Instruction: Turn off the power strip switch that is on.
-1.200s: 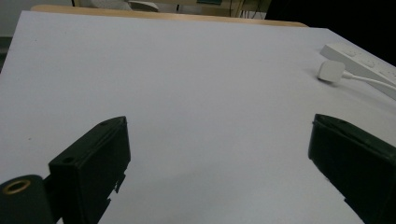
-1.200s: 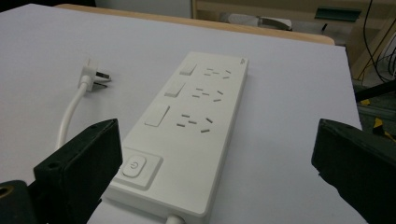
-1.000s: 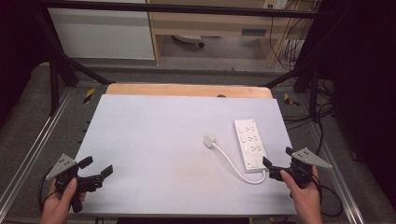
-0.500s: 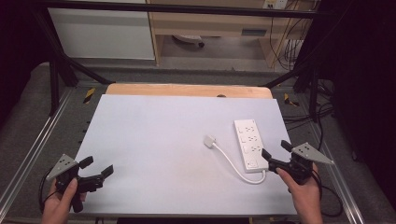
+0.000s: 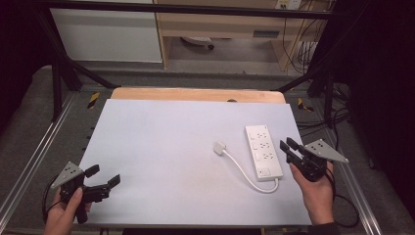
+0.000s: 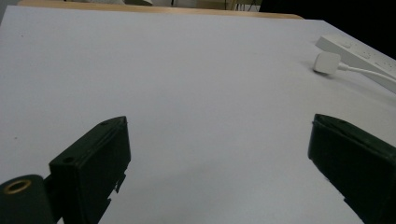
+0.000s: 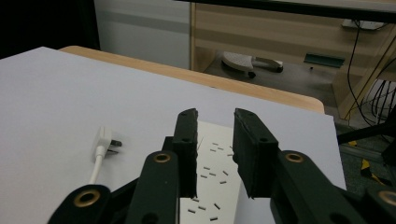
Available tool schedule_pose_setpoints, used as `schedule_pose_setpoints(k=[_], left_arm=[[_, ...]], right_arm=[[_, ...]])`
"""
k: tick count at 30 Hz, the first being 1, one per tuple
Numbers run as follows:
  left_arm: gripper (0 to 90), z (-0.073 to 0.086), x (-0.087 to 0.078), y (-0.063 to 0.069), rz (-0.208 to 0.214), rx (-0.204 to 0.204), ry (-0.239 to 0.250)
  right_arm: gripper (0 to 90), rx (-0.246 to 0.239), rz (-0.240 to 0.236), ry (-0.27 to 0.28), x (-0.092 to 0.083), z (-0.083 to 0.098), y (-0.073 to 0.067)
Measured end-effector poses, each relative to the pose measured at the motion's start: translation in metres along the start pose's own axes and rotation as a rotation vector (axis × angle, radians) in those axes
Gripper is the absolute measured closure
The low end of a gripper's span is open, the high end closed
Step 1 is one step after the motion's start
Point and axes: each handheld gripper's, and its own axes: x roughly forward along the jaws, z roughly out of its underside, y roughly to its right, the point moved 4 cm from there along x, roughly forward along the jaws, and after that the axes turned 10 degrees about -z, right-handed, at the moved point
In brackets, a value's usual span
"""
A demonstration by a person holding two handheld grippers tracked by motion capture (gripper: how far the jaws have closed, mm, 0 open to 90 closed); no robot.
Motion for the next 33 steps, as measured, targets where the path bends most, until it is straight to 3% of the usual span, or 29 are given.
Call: schedule_pose_setpoints(k=[7,21,33], left_arm=[[5.7,0.0,0.0,0.0,0.0,0.003,-0.001],[5.8,0.0,0.0,0.001,0.0,0.003,-0.002],[5.8,0.0,0.0,0.001,0.002,0.006,-0.003]], right_arm=[[80.7,-0.03,0.01,-0.005,0.004,-0.005,0.001],[90.0,-0.057,-0.02,-0.014,0.01,-0.014,-0.001],[90.0,-0.063,-0.034,-0.047,0.022,-0.022,-0.002]])
